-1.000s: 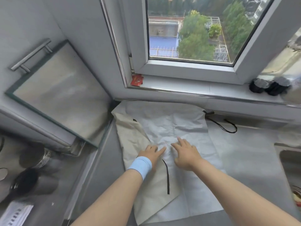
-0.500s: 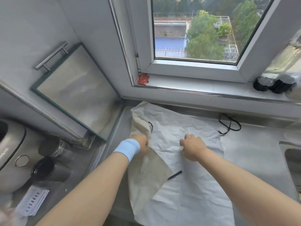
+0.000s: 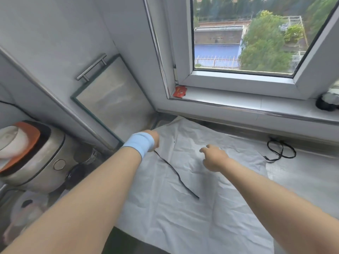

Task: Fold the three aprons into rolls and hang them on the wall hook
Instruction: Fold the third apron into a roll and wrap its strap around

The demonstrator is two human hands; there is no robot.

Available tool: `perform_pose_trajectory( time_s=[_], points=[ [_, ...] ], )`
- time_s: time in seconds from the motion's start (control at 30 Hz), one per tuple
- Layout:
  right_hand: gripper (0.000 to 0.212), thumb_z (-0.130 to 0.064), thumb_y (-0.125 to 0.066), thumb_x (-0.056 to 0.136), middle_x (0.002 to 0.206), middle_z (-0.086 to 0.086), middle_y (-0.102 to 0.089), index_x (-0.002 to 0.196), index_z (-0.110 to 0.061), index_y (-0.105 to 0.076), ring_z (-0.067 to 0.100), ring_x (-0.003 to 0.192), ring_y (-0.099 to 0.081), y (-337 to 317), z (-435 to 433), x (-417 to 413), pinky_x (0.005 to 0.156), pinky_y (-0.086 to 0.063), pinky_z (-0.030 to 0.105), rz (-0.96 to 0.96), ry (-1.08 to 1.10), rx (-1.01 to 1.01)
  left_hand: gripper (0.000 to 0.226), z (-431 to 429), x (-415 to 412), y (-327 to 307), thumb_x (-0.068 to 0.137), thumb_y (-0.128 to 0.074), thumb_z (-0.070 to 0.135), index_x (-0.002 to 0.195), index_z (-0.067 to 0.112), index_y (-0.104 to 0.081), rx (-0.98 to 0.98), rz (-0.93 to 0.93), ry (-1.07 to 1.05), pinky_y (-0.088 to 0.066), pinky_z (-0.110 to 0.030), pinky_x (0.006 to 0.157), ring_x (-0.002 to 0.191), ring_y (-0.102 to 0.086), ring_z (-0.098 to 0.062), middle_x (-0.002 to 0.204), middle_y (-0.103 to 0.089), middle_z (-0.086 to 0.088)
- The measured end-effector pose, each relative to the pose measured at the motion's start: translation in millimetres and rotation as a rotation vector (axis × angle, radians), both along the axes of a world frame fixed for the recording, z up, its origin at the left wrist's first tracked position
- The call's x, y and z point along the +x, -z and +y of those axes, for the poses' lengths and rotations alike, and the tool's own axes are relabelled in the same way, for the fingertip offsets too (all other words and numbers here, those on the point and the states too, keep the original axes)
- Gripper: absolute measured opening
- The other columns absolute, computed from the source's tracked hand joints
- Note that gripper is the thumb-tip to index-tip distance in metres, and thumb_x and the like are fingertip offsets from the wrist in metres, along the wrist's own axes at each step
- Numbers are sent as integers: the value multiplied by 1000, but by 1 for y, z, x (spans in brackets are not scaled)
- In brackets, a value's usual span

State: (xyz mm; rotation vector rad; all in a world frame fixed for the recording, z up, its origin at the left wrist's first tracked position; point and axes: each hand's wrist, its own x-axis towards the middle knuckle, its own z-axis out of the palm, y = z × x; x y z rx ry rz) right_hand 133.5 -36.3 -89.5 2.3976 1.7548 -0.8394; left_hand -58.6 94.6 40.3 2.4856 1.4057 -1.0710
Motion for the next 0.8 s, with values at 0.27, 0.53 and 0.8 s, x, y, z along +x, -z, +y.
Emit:
perform_pose_trajectory(
  time_s=[0.27,0.53,0.8],
  points=[
    [49,-9,-43,90,140,10,-42,138,-13,-42,32,126,-42,6,52,55,98,-42,44,-95,200,122,41,12,75,62,92,-45,11,125,32,-60,-122,-338,31,-47,-36,98,114,-58,-26,130,-58,-1],
    [53,-11,-49,85,124,6,-57,137,-20,-42,28,116,-51,41,66,79,99,-30,45,-357,226,-25,47,43,108,115,93,-46,11,135,32,-48,-170,-503,110,-44,-36,98,126,-49,-22,139,-51,5],
    [40,-5,-74,42,65,0,-54,79,-18,-64,25,43,-52,33,30,48,48,-22,27,-410,-223,397,70,50,123,126,78,-63,6,140,26,-37,78,-492,608,0,-41,121,145,-17,-23,152,-30,-1]
  ],
)
